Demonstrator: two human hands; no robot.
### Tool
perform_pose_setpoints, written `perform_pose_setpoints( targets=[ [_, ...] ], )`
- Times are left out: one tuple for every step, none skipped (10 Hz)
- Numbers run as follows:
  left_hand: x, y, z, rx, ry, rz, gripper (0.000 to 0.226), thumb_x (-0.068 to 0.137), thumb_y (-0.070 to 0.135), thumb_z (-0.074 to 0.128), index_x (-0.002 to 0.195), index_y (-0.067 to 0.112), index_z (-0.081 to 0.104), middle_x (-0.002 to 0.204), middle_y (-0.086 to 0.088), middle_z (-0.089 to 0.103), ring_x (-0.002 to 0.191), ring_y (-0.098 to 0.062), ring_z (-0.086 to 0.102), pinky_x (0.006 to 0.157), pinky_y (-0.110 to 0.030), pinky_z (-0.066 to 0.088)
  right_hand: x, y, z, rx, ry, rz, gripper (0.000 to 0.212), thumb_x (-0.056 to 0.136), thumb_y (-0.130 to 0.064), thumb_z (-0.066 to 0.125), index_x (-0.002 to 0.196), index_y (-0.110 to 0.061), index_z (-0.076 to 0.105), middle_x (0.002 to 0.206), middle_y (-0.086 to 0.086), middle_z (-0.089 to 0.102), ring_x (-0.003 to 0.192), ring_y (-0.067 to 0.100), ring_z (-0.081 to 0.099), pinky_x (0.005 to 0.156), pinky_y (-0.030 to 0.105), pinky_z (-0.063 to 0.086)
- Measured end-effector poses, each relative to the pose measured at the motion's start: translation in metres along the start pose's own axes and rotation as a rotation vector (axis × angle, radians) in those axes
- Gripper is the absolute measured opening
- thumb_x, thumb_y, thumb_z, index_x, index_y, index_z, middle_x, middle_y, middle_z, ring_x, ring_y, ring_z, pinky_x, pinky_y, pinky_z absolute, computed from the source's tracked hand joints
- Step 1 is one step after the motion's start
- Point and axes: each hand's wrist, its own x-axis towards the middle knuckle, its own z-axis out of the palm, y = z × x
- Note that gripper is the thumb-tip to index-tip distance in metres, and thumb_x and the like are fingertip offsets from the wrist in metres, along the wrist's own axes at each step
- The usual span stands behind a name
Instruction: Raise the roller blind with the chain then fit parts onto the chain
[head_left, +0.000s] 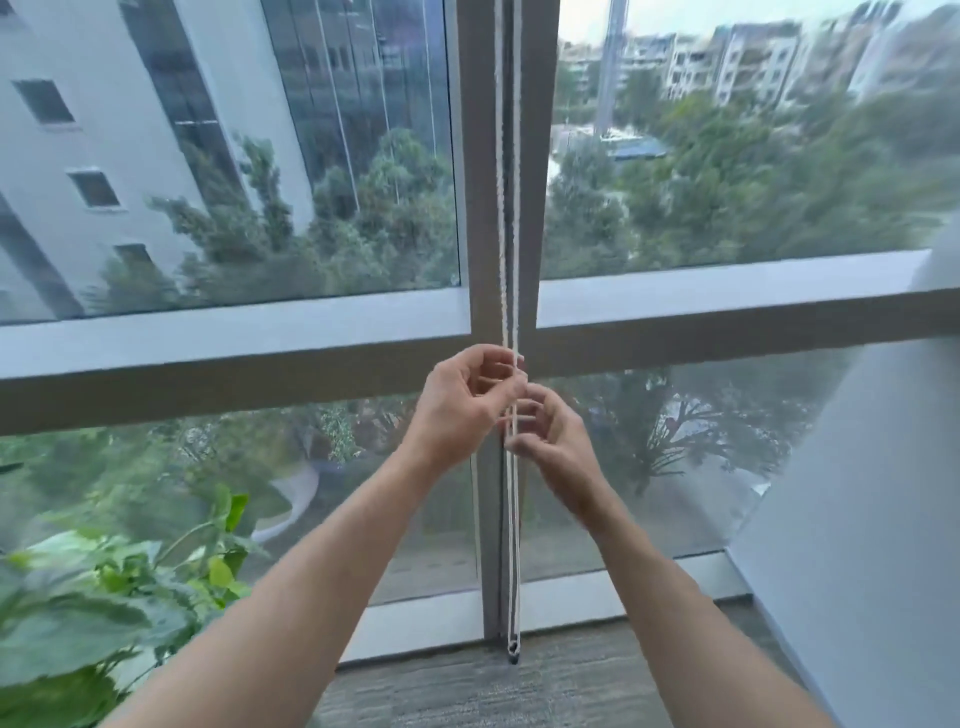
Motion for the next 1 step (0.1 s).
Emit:
perform_pose_setpoints(
  targets=[
    [0.0094, 0.0283, -0.0046, 0.006, 0.061, 0.023, 0.016, 0.078, 0.029, 0.075, 0.093, 0.034, 0.071, 0.086, 0.005, 0.075, 0.083, -0.024, 0.073, 0.080, -0.043, 0.060, 0.0136, -0.0455, 0.0018, -0.059, 0.034, -0.064, 0.062, 0.076, -0.006, 0.058, 0.137, -0.013, 0.052, 0.123, 0.015, 0.067, 0.109, 0.017, 0.065, 0.092, 0.039, 0.052]
  ],
)
